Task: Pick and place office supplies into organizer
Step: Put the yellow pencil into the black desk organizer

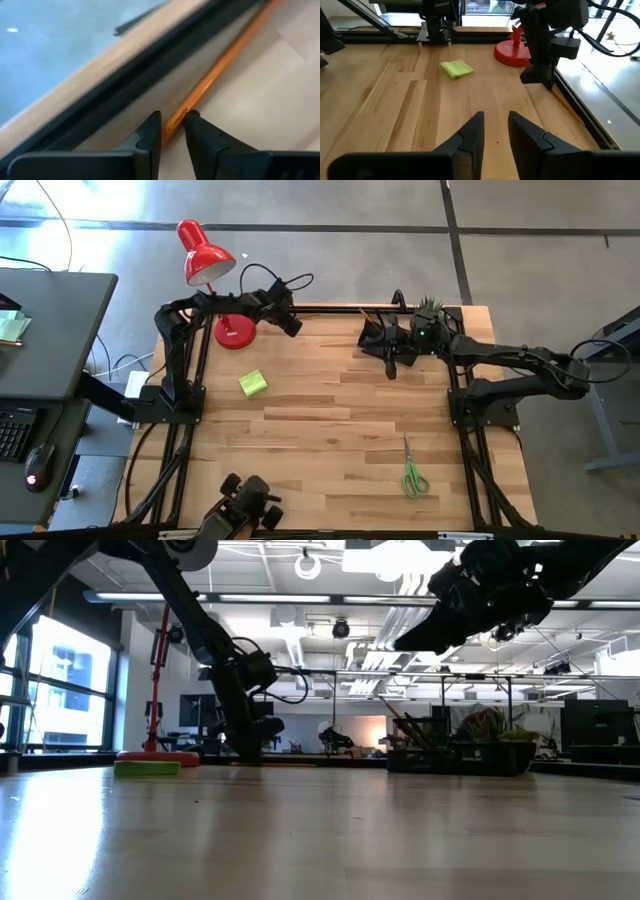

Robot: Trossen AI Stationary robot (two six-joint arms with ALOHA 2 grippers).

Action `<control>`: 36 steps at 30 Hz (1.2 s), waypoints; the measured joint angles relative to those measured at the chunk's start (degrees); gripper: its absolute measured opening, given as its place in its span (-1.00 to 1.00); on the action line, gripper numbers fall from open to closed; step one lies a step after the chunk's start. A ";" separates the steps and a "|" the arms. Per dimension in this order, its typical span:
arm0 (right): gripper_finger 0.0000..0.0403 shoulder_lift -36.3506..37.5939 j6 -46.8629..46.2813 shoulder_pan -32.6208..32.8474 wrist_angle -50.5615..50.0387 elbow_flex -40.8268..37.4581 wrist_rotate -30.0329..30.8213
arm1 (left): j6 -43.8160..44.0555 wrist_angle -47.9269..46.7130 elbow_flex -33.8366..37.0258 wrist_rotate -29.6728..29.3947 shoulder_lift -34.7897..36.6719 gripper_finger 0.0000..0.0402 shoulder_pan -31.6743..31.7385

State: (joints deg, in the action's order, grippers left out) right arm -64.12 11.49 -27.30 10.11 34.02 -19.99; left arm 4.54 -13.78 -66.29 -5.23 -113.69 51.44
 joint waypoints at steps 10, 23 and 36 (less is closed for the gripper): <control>-0.61 0.00 0.56 0.04 0.37 0.00 0.02 | -3.27 -6.97 -0.14 1.80 0.42 -0.65 -1.22; -0.61 0.00 2.51 0.04 1.79 0.00 0.03 | -14.39 -11.26 0.36 -5.09 2.71 -0.94 -8.58; -0.61 0.00 4.46 -0.05 1.84 0.00 0.08 | -19.63 -11.03 0.38 -4.33 6.54 -0.95 -14.43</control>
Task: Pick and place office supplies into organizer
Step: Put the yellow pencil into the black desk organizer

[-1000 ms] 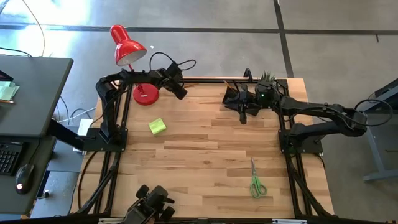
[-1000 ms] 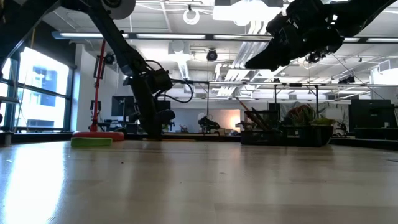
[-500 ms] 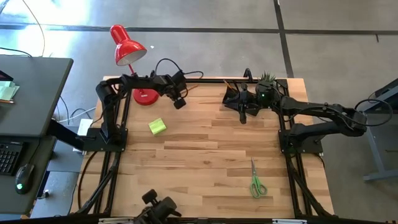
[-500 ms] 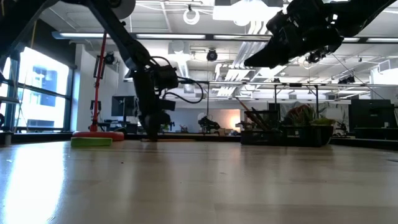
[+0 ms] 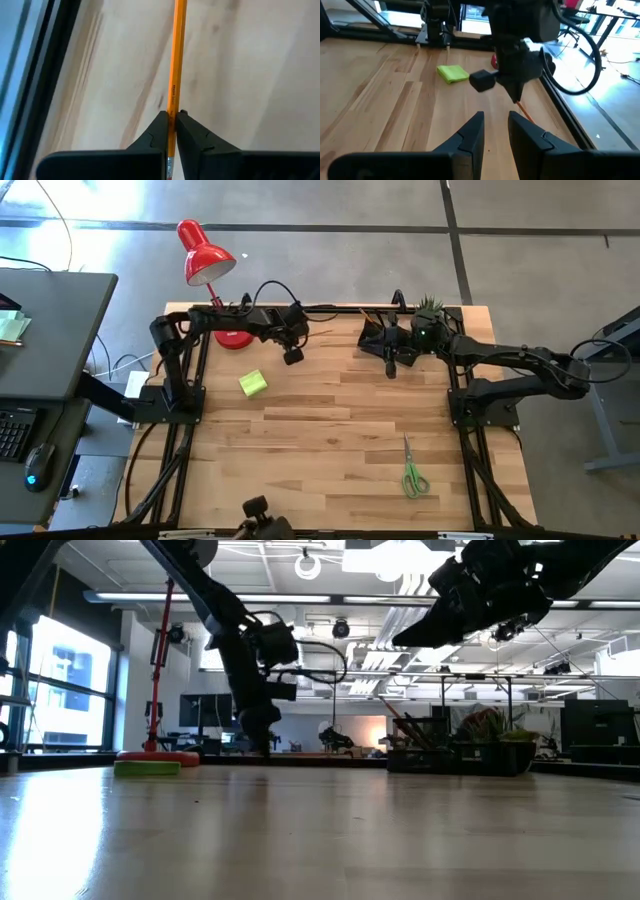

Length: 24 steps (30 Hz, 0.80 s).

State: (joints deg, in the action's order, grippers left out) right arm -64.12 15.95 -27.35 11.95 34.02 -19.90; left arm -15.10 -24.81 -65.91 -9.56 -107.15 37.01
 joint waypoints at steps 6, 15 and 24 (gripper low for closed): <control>-0.61 0.00 3.97 2.09 -2.22 0.00 3.01 | -2.30 -0.70 -1.28 -2.97 2.15 -0.97 -5.65; -0.61 -5.19 27.80 18.83 0.50 0.00 34.22 | 13.46 -12.01 -12.64 -3.02 2.53 -0.98 -9.29; -0.48 -19.44 42.61 22.33 16.92 0.00 45.71 | 13.64 -5.02 -13.64 4.18 2.53 -0.99 -14.00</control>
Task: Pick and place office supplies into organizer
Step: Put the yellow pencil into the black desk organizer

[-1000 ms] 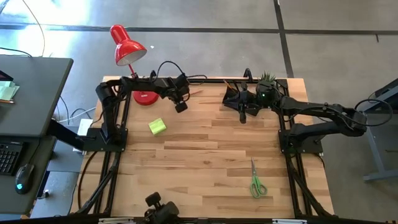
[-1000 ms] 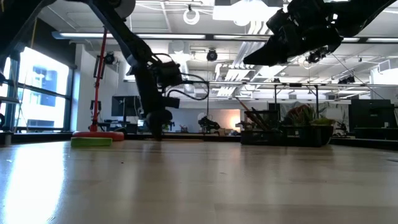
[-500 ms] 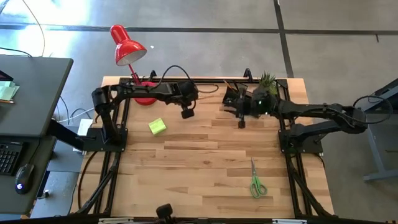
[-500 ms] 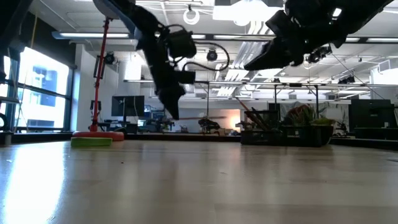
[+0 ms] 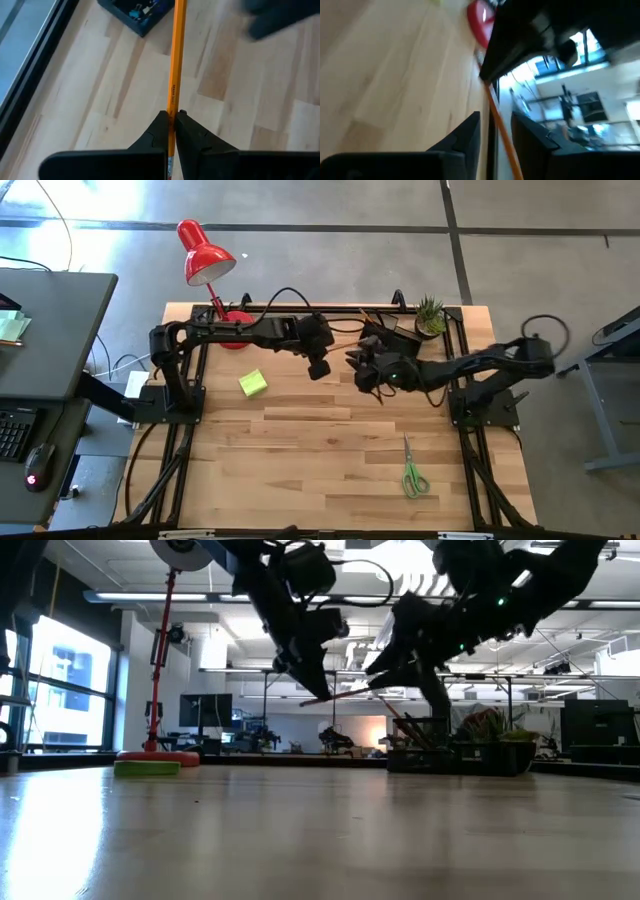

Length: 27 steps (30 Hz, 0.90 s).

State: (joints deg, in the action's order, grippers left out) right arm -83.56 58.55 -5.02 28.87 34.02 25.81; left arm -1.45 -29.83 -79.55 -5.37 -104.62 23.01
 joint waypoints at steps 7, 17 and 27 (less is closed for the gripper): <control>-0.21 -6.77 5.58 -0.07 12.15 0.02 7.31 | 0.44 0.31 0.00 -0.01 0.00 -0.99 -0.14; -0.27 -8.76 6.24 -0.21 12.91 0.04 4.18 | 0.74 2.82 0.00 5.03 0.00 -0.99 -0.23; -0.59 -8.76 8.56 -0.23 10.31 0.04 5.27 | 1.01 3.24 0.00 6.02 0.00 -0.98 -0.97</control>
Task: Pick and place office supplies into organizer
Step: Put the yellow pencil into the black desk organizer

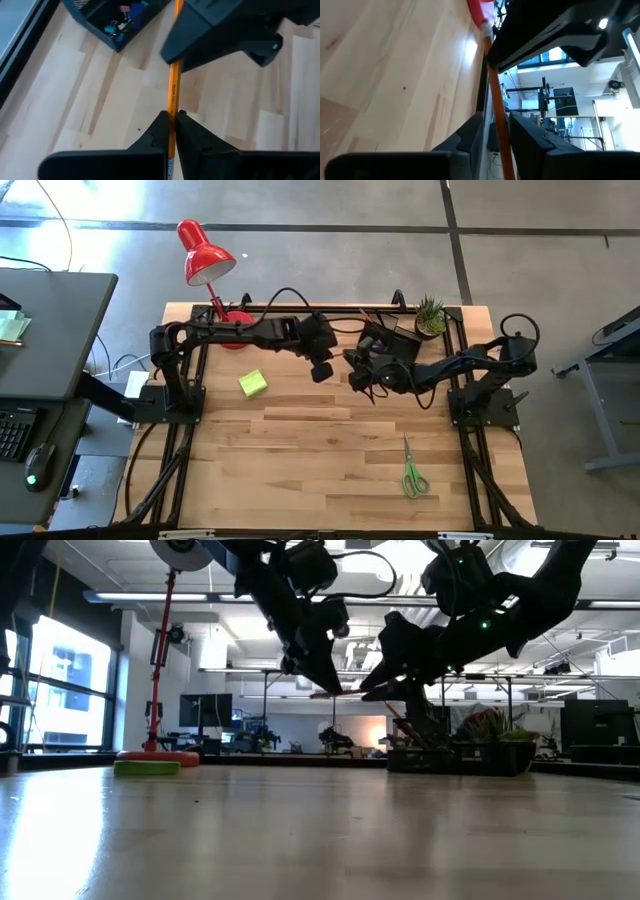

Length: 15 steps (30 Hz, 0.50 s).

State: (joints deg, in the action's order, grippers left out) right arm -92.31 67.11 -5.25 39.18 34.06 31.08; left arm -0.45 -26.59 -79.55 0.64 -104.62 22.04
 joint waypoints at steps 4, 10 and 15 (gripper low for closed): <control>-0.62 0.00 -0.02 0.00 0.00 0.00 0.23 | 0.33 0.10 0.00 0.05 0.00 -0.98 -0.48; -0.63 0.00 -1.85 -0.73 -0.04 0.00 -0.87 | 0.28 1.42 -0.02 1.99 0.00 -0.98 -0.81; -0.64 0.00 -4.76 -1.87 -0.81 0.00 -3.03 | -0.44 1.52 -0.02 1.97 0.00 -0.98 -1.12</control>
State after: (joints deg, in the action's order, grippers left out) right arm -92.31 62.35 -7.12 38.37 34.06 28.05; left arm -0.89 -25.07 -79.57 2.61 -104.62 20.93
